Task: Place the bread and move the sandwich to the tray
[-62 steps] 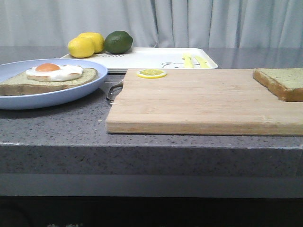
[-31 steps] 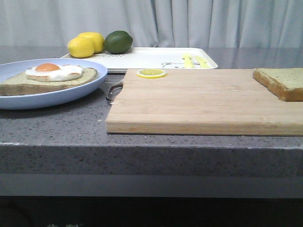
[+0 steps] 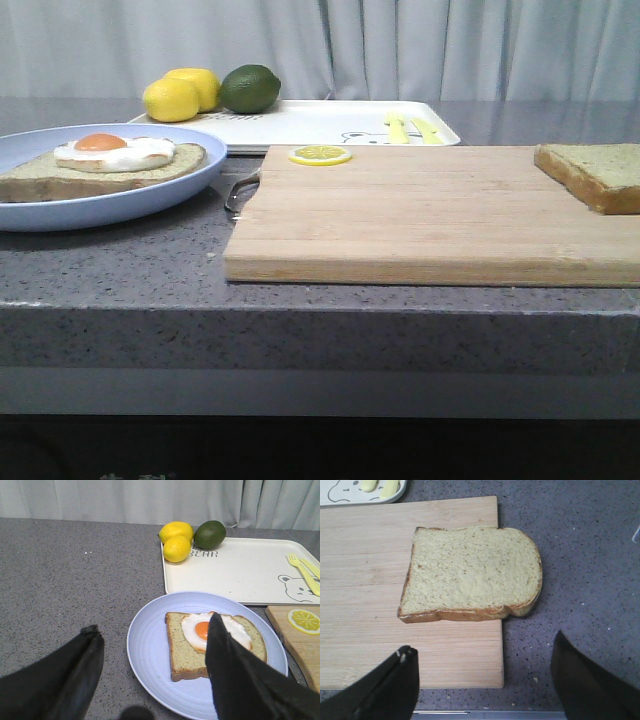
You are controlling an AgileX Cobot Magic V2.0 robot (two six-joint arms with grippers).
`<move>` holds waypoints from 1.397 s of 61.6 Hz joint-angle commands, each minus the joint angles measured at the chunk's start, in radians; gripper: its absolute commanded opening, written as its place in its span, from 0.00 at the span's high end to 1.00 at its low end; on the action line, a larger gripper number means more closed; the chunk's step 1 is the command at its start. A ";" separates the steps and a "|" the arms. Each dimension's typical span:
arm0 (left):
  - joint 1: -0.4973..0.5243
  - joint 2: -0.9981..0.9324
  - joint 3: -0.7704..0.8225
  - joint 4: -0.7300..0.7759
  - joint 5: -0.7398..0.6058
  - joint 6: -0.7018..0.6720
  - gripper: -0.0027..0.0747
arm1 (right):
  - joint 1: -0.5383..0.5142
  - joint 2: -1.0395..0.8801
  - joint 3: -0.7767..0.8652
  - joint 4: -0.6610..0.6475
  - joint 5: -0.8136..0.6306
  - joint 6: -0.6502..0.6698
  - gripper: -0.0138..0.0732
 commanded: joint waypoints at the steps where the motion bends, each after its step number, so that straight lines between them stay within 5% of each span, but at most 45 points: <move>1: 0.003 0.007 -0.029 0.000 -0.095 -0.003 0.36 | -0.003 0.027 -0.033 0.003 -0.062 -0.008 0.15; 16: 0.003 0.007 -0.029 0.002 -0.106 -0.003 0.36 | -0.022 0.164 -0.154 -0.002 0.025 -0.008 0.15; 32: 0.003 0.007 -0.029 0.022 -0.106 -0.003 0.36 | -0.308 0.335 -0.321 0.050 0.211 -0.070 0.15; 52: 0.003 0.007 -0.029 0.022 -0.106 -0.003 0.36 | -0.687 0.563 -0.386 0.703 0.426 -0.552 0.15; 71: 0.003 0.007 -0.029 0.022 -0.106 -0.003 0.36 | -0.695 0.813 -0.562 0.774 0.627 -0.643 0.19; 86: 0.003 0.007 -0.029 0.022 -0.106 -0.003 0.36 | -0.654 0.913 -0.612 0.776 0.627 -0.651 0.27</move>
